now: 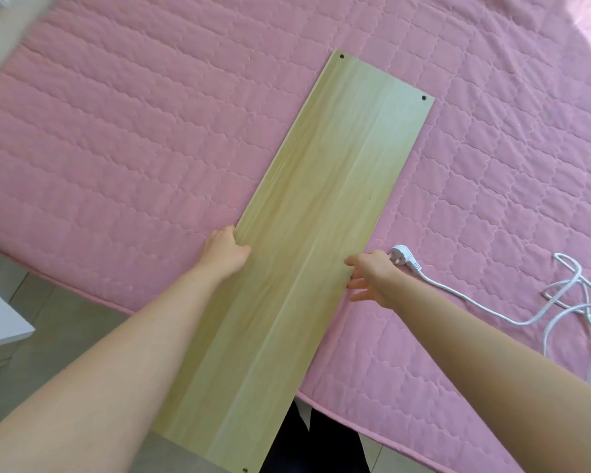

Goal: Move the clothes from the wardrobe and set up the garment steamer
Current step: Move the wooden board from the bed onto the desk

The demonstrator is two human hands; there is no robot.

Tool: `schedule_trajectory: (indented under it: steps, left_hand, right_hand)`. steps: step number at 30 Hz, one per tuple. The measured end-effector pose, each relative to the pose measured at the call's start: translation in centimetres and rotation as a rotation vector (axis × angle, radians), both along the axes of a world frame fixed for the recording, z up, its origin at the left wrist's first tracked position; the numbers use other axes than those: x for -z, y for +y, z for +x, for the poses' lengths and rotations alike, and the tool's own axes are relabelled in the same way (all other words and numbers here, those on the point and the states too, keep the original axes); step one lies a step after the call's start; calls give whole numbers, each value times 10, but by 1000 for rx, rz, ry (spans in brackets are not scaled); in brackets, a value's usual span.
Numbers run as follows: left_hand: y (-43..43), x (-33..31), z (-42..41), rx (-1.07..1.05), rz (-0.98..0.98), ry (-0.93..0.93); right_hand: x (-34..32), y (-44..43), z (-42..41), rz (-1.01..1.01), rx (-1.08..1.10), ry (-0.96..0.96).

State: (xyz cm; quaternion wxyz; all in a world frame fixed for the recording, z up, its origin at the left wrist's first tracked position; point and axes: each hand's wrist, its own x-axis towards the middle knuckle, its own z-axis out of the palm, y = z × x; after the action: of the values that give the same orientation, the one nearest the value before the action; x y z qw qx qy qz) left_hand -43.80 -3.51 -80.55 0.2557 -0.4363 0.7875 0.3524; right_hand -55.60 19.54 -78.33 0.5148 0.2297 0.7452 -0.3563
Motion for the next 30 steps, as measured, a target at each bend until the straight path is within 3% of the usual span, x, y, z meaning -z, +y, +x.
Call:
schedule_trajectory:
  steps: [5,16,21,25,30]
  left_hand:
    - [4,5,5,-56,-23,-4]
    - [-7,0,66,-307,-18,159]
    - [3,-10,74,-335,-45,202]
    - [14,-28,77,-337,-116,240]
    - [44,-69,79,-367,-163,307]
  right_hand:
    - [-1,-8,6,-29,124,-58]
    - [-4,-1,65,-12,53,-177]
    - [-13,1,66,46,-288,-40]
    - [-45,-14,51,50,-798,226]
    - [-90,-35,35,-134,-1205,623]
